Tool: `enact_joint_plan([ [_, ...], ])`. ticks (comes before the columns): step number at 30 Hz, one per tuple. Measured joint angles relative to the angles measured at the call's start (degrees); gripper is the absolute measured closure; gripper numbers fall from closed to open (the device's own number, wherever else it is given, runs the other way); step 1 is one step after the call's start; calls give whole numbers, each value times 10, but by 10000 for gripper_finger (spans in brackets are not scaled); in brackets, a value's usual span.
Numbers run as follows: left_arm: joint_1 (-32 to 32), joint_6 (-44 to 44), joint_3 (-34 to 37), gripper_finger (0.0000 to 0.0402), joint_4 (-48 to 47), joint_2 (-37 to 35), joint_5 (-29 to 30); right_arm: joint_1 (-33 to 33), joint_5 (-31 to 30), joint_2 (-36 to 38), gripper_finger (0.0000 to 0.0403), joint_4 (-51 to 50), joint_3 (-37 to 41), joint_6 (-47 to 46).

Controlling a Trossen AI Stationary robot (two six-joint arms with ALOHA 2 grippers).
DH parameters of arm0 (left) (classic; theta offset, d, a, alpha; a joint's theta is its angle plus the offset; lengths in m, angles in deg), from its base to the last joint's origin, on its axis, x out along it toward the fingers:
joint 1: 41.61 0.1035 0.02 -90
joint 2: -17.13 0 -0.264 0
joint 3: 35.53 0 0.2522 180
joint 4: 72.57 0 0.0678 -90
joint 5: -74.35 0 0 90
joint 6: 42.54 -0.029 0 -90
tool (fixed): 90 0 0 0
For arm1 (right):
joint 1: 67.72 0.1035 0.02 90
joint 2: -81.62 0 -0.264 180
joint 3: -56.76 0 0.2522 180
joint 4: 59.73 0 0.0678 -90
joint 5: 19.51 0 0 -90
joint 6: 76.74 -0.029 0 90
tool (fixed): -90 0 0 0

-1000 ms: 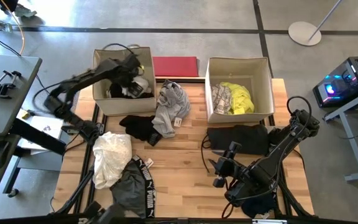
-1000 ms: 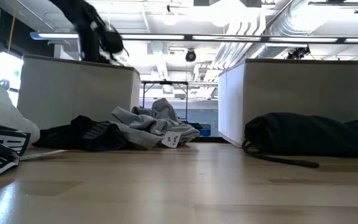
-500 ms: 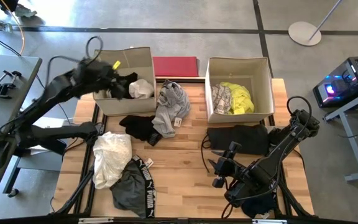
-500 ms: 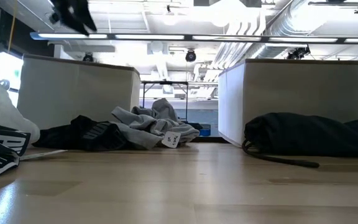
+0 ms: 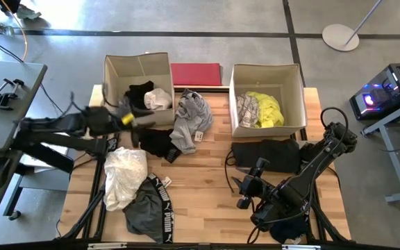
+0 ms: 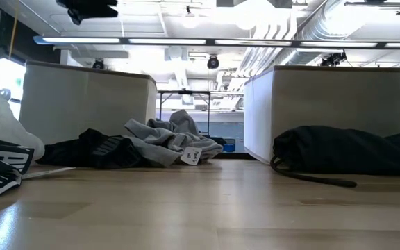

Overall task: Sort clothes
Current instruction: Put the white dress into the left laundry organizer

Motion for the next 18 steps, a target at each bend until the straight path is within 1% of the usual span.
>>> enact_joint_plan([
  [3,-76,-9,-2,239,-5,41,82,0,0,0,258,0,0,4],
  [6,-147,4,-34,254,-43,92,142,0,0,0,258,0,0,5],
  [9,-205,61,-80,266,-132,148,195,0,0,0,258,0,0,5],
  [11,-232,132,-111,273,-217,183,210,0,0,0,258,0,0,5],
  [13,-246,229,-134,278,-306,213,198,0,0,0,258,0,0,5],
  [16,-253,378,-142,282,-408,245,126,0,0,0,258,0,0,9],
  [18,-253,449,-139,282,-453,263,80,0,1,0,258,0,0,10],
])
